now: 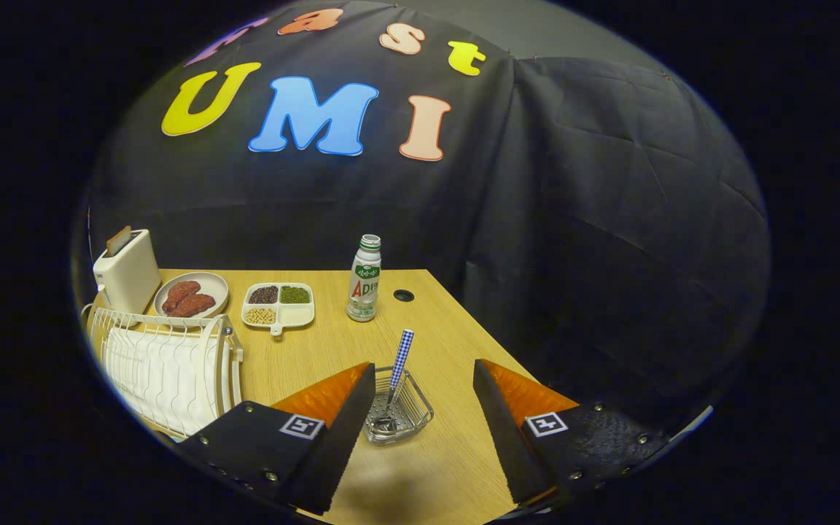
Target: Take the plate from the dish rack, then take the spoon from the basket and place it into the plate.
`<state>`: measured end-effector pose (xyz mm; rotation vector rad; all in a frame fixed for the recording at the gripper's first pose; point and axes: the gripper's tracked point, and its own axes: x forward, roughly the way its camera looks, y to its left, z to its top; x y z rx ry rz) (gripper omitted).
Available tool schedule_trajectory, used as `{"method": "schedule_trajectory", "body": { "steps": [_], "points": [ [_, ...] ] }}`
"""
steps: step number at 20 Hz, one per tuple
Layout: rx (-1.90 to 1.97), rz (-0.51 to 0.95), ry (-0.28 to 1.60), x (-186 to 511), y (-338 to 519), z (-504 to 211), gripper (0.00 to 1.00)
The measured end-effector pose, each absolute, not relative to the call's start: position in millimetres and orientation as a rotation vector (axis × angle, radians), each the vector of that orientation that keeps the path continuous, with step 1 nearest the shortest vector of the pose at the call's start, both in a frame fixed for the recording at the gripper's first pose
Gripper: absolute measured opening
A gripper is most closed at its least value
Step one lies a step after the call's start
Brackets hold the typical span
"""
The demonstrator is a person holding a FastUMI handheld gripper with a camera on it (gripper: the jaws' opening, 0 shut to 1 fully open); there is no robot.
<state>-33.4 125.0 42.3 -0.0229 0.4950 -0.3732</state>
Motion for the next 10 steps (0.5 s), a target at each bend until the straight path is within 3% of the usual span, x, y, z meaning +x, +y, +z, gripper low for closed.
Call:
{"method": "schedule_trajectory", "body": {
  "steps": [6,7,10],
  "points": [
    [0.082,-0.41,0.561,15.9,111.5,5.6,0.85],
    [0.112,-0.407,0.572,25.0,114.2,-4.9,0.79],
    [0.157,-0.417,0.6,46.5,109.9,-24.9,0.77]
  ]
}}
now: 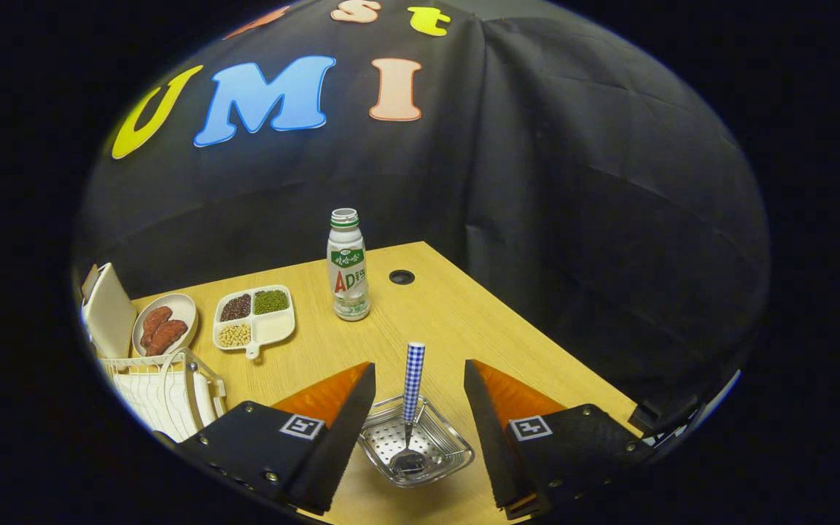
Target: Take the plate from the dish rack, then take the spoon from the basket and place it into the plate.
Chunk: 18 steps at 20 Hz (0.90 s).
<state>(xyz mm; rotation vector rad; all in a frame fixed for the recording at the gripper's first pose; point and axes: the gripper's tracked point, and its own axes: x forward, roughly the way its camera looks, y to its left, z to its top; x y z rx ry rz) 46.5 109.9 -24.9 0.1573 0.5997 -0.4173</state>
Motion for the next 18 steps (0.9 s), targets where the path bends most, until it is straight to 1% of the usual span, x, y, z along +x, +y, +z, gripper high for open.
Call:
{"method": "schedule_trajectory", "body": {
  "steps": [2,4,7,9,10,12,13,14,15,16,18],
  "points": [
    [0.186,-0.417,0.617,57.0,108.9,-36.8,0.77],
    [0.211,-0.419,0.633,64.5,105.6,-49.0,0.75],
    [0.249,-0.418,0.653,75.6,103.0,-64.0,0.74],
    [0.263,-0.41,0.668,78.3,102.0,-71.6,0.7],
    [0.286,-0.372,0.667,81.6,108.4,-72.3,0.7],
    [0.279,-0.364,0.667,82.9,108.5,-76.9,0.17],
    [0.276,-0.366,0.667,84.8,107.3,-77.8,0.15],
    [0.278,-0.361,0.663,83.2,110.0,-72.7,0.15],
    [0.275,-0.361,0.653,82.4,110.7,-69.2,0.11],
    [0.28,-0.355,0.643,80.9,111.5,-62.5,0.09],
    [0.277,-0.35,0.61,83.0,112.6,-46.6,0.02]
  ]
}}
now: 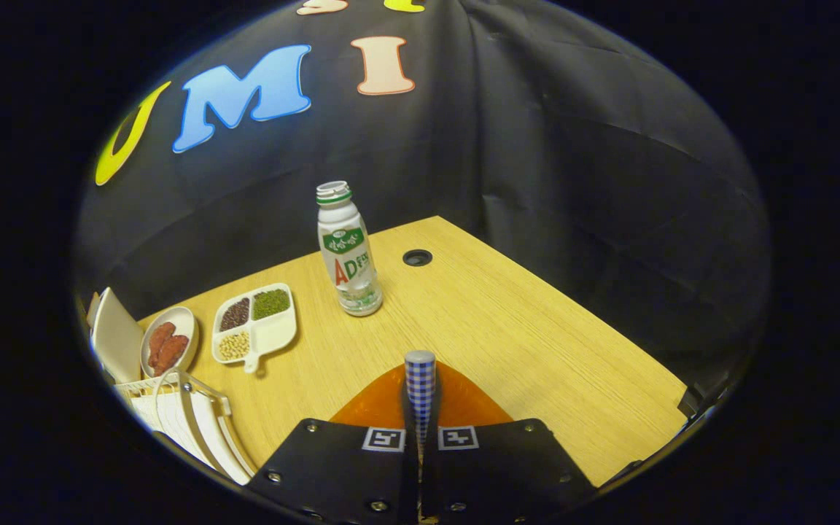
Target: Take the plate from the dish rack, then take the spoon from the basket and place it into the plate.
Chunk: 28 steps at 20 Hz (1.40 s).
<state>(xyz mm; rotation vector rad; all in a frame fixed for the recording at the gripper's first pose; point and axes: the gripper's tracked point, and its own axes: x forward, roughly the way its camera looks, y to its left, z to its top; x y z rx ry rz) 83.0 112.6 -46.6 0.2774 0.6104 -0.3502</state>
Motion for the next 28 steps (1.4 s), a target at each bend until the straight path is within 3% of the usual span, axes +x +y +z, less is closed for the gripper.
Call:
{"method": "schedule_trajectory", "body": {
  "steps": [8,16,28],
  "points": [
    [0.158,-0.395,0.464,54.5,115.5,41.1,0.02],
    [0.03,-0.316,0.37,-10.8,189.6,108.1,0.02],
    [-0.024,-0.011,0.423,-126.1,375.9,77.3,0.02]
  ]
}}
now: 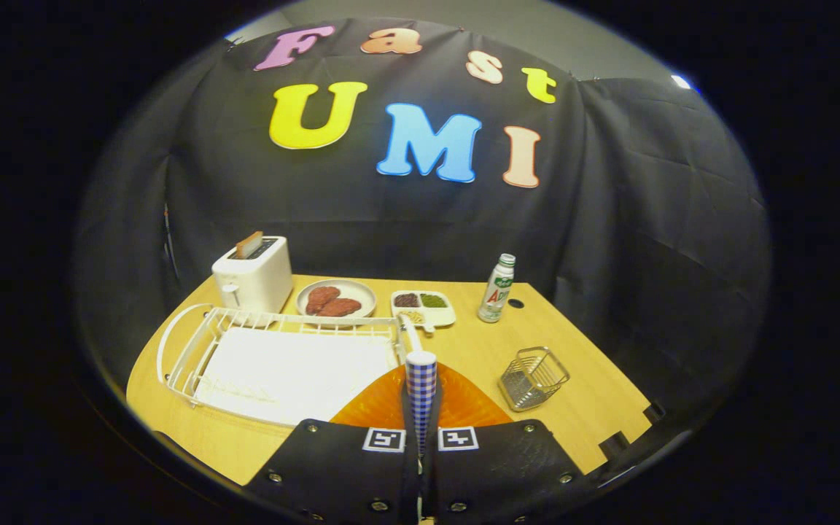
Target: Take the plate from the dish rack, then take the spoon from the basket and place it into the plate.
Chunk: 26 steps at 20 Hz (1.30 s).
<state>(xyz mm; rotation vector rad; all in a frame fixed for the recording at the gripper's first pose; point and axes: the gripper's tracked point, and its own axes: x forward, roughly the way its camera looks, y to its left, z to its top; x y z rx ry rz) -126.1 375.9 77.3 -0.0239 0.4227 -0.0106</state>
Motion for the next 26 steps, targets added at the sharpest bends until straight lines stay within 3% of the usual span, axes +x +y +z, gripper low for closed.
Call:
{"method": "schedule_trajectory", "body": {
  "steps": [9,14,15,26],
  "points": [
    [-0.031,0.079,0.516,-158.7,429.1,17.1,0.02],
    [-0.007,0.066,0.541,-160.5,426.7,5.4,0.14],
    [-0.009,0.062,0.541,-161.8,424.9,8.4,0.24],
    [-0.005,0.042,0.502,-147.6,412.7,24.9,0.24]
  ]
}}
